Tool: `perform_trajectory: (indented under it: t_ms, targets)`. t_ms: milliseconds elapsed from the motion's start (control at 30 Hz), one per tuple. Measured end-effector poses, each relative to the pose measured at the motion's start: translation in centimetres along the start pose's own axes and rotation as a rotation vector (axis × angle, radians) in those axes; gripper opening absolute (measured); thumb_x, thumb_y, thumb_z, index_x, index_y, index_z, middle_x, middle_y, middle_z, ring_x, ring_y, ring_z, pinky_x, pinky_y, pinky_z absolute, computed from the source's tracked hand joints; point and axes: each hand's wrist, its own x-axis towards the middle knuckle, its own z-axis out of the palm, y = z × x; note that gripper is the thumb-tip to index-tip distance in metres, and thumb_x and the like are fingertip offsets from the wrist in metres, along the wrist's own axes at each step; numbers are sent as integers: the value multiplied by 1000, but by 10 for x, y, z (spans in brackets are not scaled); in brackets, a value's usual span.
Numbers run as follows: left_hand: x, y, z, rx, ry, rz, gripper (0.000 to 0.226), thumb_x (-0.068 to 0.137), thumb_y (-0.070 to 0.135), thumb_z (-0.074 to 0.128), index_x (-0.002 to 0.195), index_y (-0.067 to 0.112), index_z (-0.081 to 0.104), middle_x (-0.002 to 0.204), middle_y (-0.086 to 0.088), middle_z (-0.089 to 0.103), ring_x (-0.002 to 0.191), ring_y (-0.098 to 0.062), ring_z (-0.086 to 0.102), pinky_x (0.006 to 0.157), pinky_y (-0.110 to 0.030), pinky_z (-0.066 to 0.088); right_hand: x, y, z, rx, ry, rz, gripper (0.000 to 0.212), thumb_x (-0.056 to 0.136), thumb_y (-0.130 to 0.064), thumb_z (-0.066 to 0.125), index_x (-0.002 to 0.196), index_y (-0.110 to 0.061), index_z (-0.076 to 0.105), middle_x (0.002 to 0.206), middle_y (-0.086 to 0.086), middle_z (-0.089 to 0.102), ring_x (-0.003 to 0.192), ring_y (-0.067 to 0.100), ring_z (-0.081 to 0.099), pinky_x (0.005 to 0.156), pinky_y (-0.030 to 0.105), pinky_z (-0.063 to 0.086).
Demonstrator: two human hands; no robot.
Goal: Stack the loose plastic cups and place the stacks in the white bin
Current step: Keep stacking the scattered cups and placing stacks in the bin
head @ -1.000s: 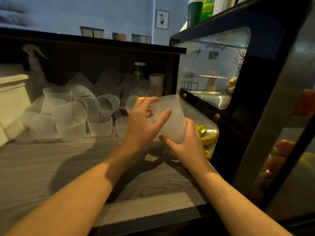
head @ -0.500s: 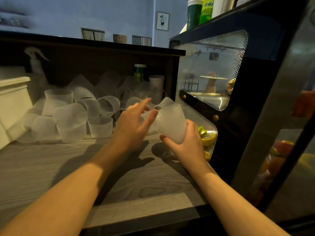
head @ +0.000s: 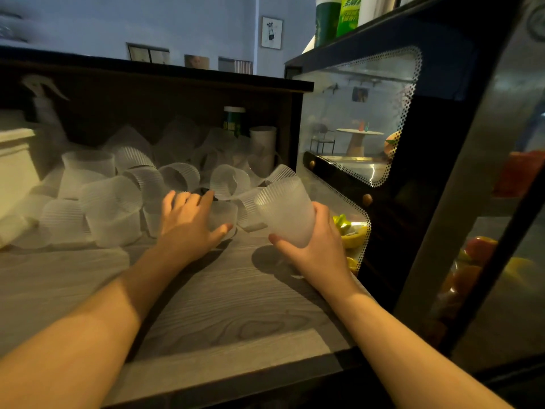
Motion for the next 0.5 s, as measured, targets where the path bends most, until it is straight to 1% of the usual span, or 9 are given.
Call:
perform_trajectory:
  t_ms: [100, 167, 233, 300, 333, 400, 433, 467, 500]
  targets:
    - [-4, -1, -3, -188, 148, 14, 81, 82, 66, 49, 142, 12, 46, 131, -11, 53, 124, -32, 47, 109, -47, 28, 1, 1, 1, -23, 20, -1, 77, 70, -50, 80, 128, -22, 38, 119, -4, 45, 102, 12, 49, 69, 21, 41]
    - [-7, 0, -10, -357, 206, -18, 77, 84, 59, 59, 142, 10, 45, 131, -12, 49, 117, -29, 49, 97, -39, 38, 1, 1, 1, -23, 26, -7, 77, 70, -49, 81, 128, -21, 38, 119, -3, 46, 102, 12, 49, 68, 20, 40]
    - [-9, 3, -20, -510, 241, -74, 72, 88, 49, 65, 145, 12, 41, 135, -9, 43, 114, -20, 48, 89, -30, 38, 1, 1, 1, -31, 22, -22, 78, 70, -48, 81, 129, -20, 39, 120, -3, 46, 102, 12, 47, 67, 15, 37]
    - [-12, 5, -29, -663, 245, -148, 68, 90, 47, 62, 147, 20, 36, 139, -3, 39, 116, -13, 43, 90, -29, 39, 1, 0, 0, -47, 13, -41, 79, 71, -48, 81, 131, -21, 38, 121, -3, 45, 104, 12, 47, 68, 18, 38]
    - [-14, 5, -31, -759, 232, -182, 68, 91, 49, 60, 148, 24, 34, 141, 0, 38, 119, -12, 42, 94, -31, 40, 0, 0, 1, -57, 7, -55, 80, 71, -49, 80, 132, -21, 38, 122, -3, 45, 105, 13, 47, 70, 21, 38]
    - [-16, 8, -36, -965, 183, -225, 70, 89, 57, 56, 149, 33, 32, 144, 8, 36, 127, -12, 42, 105, -40, 41, -1, -1, 1, -88, -6, -93, 84, 70, -49, 80, 137, -21, 37, 123, -3, 45, 107, 13, 46, 77, 25, 38]
    - [-17, 10, -38, -1051, 158, -232, 73, 85, 62, 54, 149, 35, 33, 144, 11, 37, 129, -12, 42, 108, -44, 40, -1, -2, 1, -110, -12, -113, 86, 70, -49, 80, 139, -21, 36, 124, -2, 45, 108, 13, 46, 79, 26, 38]
    - [-17, 12, -41, -1126, 139, -224, 77, 81, 66, 53, 149, 36, 34, 144, 12, 40, 129, -11, 44, 108, -45, 41, -1, -2, 1, -138, -15, -133, 88, 70, -49, 80, 140, -21, 35, 125, -2, 45, 109, 13, 45, 80, 26, 38]
    - [-18, 15, -43, -1181, 128, -194, 79, 79, 68, 52, 149, 34, 35, 143, 10, 44, 127, -10, 47, 107, -41, 43, -2, -3, 2, -173, -15, -153, 89, 70, -50, 80, 141, -22, 34, 126, -2, 45, 109, 13, 45, 81, 27, 39]
